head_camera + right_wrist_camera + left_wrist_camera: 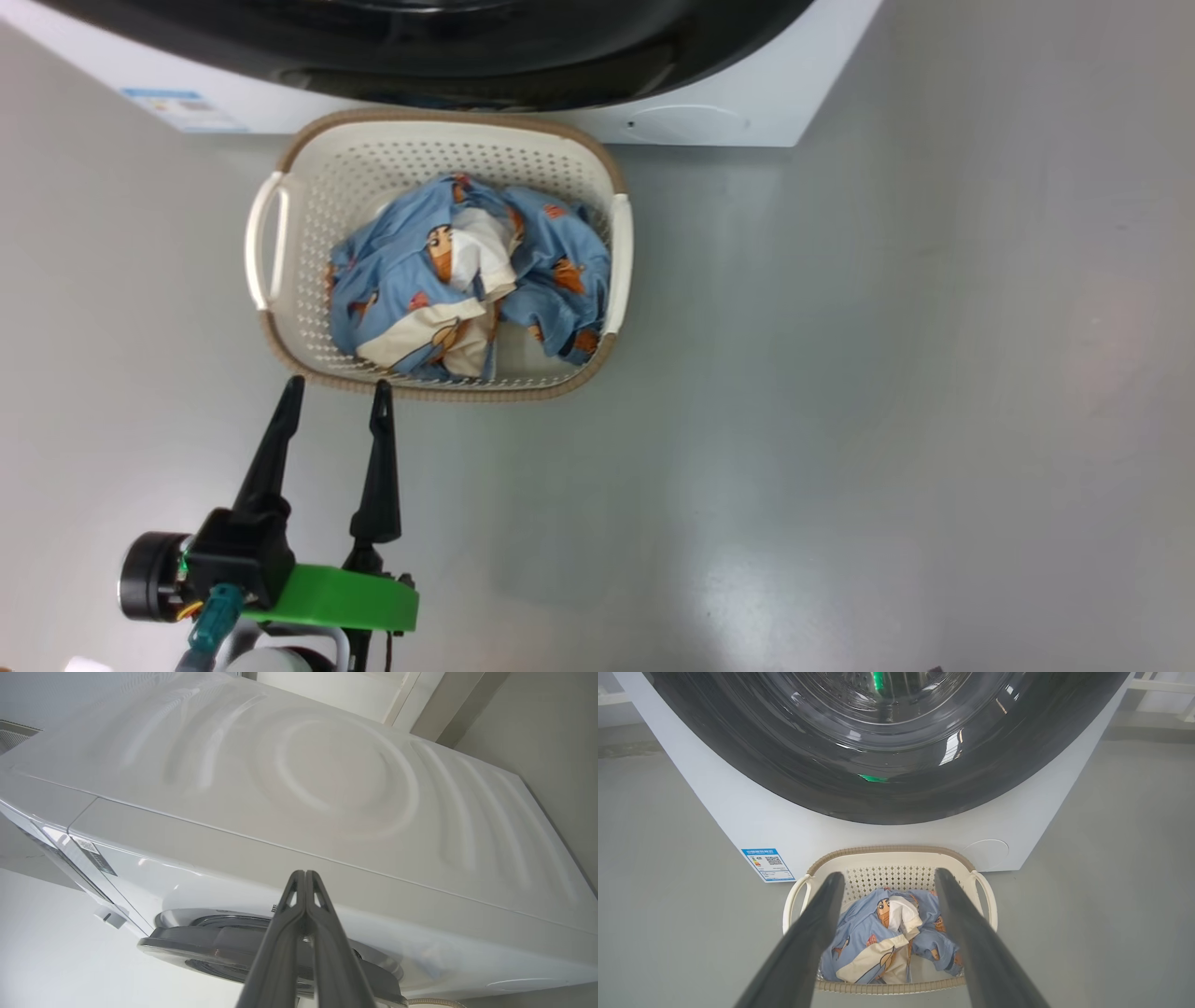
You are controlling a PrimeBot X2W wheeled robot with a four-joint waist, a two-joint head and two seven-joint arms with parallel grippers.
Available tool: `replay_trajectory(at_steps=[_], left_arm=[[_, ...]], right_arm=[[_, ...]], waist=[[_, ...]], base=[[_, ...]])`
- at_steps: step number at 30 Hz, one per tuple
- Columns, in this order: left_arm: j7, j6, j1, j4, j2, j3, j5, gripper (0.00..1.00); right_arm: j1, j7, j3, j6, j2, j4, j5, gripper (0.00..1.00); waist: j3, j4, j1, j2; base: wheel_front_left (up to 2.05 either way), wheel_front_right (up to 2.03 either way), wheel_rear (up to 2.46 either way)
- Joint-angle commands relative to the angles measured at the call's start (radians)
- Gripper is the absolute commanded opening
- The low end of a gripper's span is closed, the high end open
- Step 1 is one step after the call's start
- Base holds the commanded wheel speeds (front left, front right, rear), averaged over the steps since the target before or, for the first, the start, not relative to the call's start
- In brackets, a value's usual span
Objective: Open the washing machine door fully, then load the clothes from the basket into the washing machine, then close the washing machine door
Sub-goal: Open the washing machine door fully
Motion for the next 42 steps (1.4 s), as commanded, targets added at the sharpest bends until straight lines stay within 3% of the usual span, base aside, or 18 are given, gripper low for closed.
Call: replay_trajectory(at_steps=[1, 18, 42], left_arm=[[-0.006, 0.008, -0.013, -0.022, 0.012, 0.027, -0.006, 1.00], [-0.006, 0.037, -0.033, -0.009, 0.012, -0.016, -0.055, 1.00], [-0.006, 0.060, 0.004, -0.025, 0.012, -0.062, -0.089, 1.00]], right_arm=[[-0.015, 0.008, 0.017, 0.002, -0.013, -0.031, -0.008, 0.00], [-0.110, 0.034, 0.222, 0.002, -0.012, -0.052, -0.046, 0.00], [-0.156, 0.017, 0.330, 0.002, -0.081, -0.061, -0.032, 0.00]], waist=[[0.011, 0.021, 0.0000, 0.0000], [-0.002, 0.100, 0.0000, 0.0000], [0.012, 0.193, 0.0000, 0.0000]], base=[[0.00, 0.00, 0.00], [0.00, 0.00, 0.00], [0.00, 0.00, 0.00]])
